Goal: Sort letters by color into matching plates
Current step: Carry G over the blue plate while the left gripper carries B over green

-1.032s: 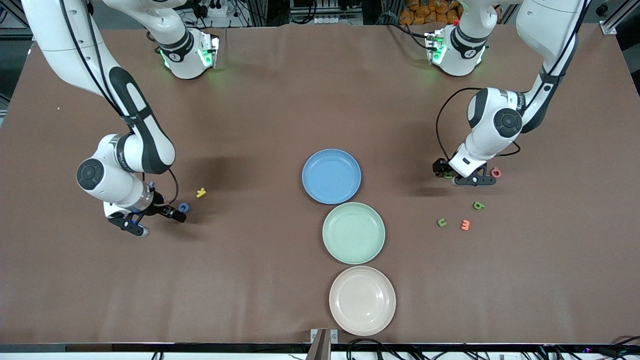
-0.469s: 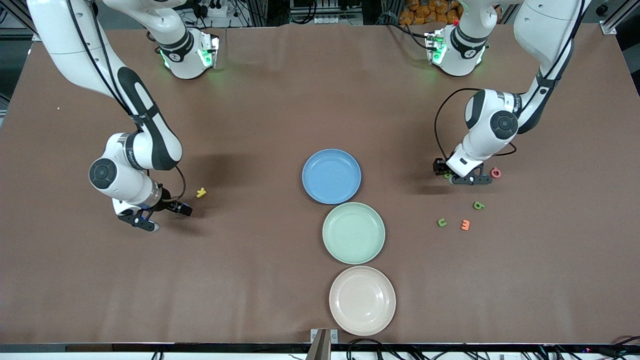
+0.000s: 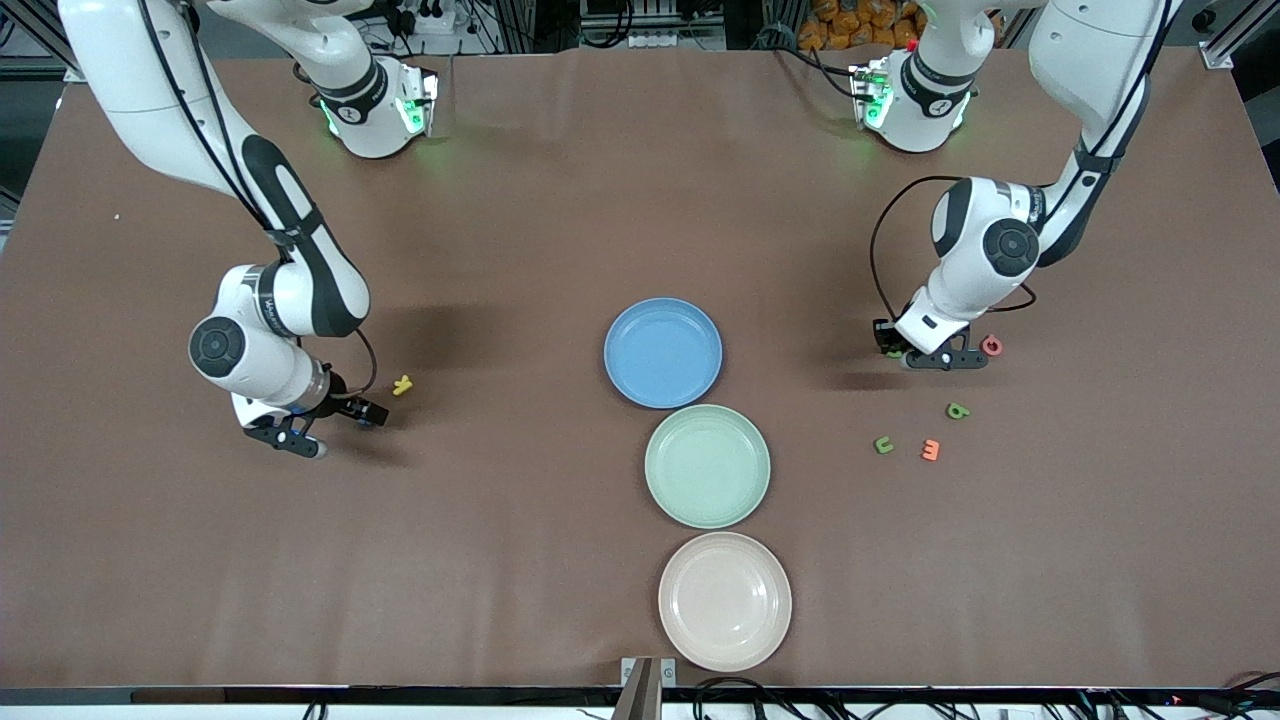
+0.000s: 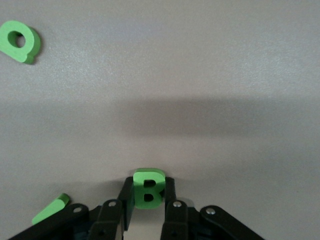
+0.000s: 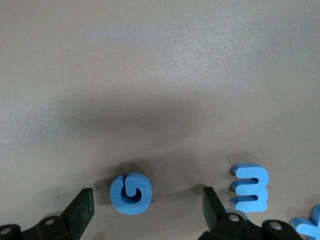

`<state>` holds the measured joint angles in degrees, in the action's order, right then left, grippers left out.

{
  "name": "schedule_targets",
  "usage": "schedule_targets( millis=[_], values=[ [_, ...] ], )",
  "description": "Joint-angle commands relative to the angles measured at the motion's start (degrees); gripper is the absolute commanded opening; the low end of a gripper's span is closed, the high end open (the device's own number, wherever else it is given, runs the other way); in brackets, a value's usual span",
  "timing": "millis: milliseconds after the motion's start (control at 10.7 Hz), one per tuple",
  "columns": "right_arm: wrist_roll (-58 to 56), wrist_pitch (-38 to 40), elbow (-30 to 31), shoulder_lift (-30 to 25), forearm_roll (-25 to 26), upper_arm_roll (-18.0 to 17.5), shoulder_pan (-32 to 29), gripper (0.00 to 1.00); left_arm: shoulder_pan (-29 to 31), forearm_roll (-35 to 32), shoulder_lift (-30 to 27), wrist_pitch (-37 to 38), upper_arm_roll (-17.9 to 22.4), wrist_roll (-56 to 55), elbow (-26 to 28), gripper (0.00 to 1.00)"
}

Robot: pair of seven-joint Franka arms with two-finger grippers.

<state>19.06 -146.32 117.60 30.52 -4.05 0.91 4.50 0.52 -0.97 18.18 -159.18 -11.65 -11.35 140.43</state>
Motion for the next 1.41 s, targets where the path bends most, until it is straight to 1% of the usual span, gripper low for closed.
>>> schedule_targets(
  millis=[0, 188, 281, 469, 563, 751, 844, 938, 1032, 1126, 1220, 1314],
  values=[
    [1.1, -0.8, 0.8, -0.3, 2.0, 0.2, 0.2, 0.70, -1.7, 0.6, -0.6, -0.7, -0.6, -1.0, -1.9, 0.00],
    [1.2, -0.8, 0.7, -0.3, 2.0, 0.2, 0.2, 0.58, -3.3, 0.6, -0.4, 0.3, -0.7, -1.2, -5.4, 0.00],
    [1.4, -0.9, 0.7, -0.3, 1.9, 0.1, 0.2, 0.52, -4.1, 0.6, 0.1, 2.8, -0.7, -1.1, -8.7, 0.00],
    [3.5, -1.3, 0.6, -0.2, 1.9, 0.1, 0.3, 0.45, -6.0, 0.6, 0.7, 9.9, -0.7, -1.2, -17.3, 0.00],
    [3.6, -1.3, 0.4, -0.2, 1.9, 0.1, 0.2, 0.41, -6.3, 0.8, 2.0, 11.9, -0.7, -1.3, -21.6, 0.00],
    [3.6, -1.3, 0.4, -0.2, 1.9, 0.1, 0.2, 0.21, -7.9, 1.0, 6.5, 12.8, -0.7, -1.3, -28.8, 0.00],
    [3.6, -1.2, 0.4, -0.2, 2.0, 0.1, 0.2, 0.20, -8.8, 0.9, 9.7, 12.8, -0.7, -1.4, -32.8, 0.00],
    [3.2, -0.7, 0.1, -0.5, 2.0, 0.1, 0.2, 0.15, -10.0, 0.9, 12.6, 12.8, -0.7, -1.7, -36.2, 0.00],
    [2.7, 0.2, -0.6, -1.2, 2.0, 0.1, 0.2, 0.14, -11.3, 0.8, 14.9, 12.8, -0.7, -3.7, -39.3, 0.00],
    [2.7, 4.3, -2.2, -2.7, 2.1, 0.1, 0.2, 0.14, -13.4, 0.5, 17.1, 12.8, -0.6, -5.9, -42.2, 0.00],
    [2.9, 10.6, -4.8, -3.9, 2.1, 0.1, 0.3, 0.15, -15.4, 0.5, 19.2, 12.8, -0.5, -7.0, -45.0, 0.00],
    [3.2, 13.1, -6.4, -4.7, 2.0, 0.1, 0.4, 0.16, -16.9, 0.5, 20.6, 12.8, -0.5, -8.0, -46.7, 0.00]
  ],
)
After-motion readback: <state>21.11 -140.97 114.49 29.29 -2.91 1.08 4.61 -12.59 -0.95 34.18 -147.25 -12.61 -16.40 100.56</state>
